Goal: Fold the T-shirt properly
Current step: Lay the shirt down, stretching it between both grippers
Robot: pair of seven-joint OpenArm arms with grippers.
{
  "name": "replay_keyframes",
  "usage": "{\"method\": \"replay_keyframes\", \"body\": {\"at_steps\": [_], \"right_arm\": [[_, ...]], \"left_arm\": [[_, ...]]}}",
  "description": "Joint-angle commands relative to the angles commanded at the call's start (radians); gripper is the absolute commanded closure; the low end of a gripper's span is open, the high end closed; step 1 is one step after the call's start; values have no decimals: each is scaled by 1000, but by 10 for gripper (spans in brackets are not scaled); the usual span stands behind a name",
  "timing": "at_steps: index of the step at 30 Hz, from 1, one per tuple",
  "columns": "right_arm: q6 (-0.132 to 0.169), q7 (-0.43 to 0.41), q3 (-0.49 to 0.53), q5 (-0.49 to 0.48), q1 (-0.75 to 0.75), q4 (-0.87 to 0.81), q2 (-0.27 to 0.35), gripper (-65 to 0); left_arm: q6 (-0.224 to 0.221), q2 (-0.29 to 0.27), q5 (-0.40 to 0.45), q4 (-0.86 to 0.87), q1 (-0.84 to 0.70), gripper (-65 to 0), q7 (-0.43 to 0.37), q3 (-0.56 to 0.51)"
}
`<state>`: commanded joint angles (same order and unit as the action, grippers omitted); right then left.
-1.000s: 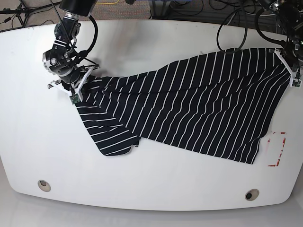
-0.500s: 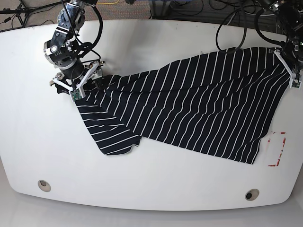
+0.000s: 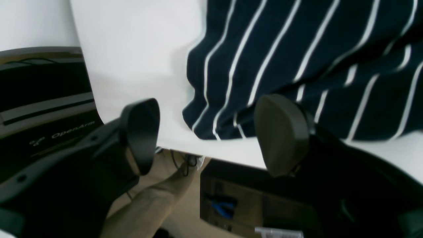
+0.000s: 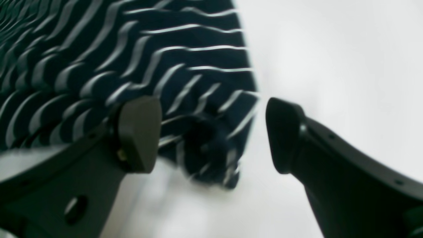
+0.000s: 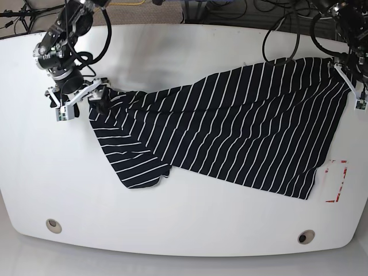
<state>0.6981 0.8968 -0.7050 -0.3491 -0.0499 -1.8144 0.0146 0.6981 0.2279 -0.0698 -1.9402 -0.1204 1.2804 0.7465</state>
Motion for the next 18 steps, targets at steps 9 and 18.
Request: {"method": "replay_keyframes", "body": {"at_steps": [9, 18], "right_arm": [[0, 0, -6, -9, 124, 284, 97, -474], [0, -2, -2, -12, 129, 370, 106, -474]], "left_arm": [[0, 0, 5, 0, 84, -446, 2, -3], [0, 8, 5, 0, 114, -446, 0, -5]]}}
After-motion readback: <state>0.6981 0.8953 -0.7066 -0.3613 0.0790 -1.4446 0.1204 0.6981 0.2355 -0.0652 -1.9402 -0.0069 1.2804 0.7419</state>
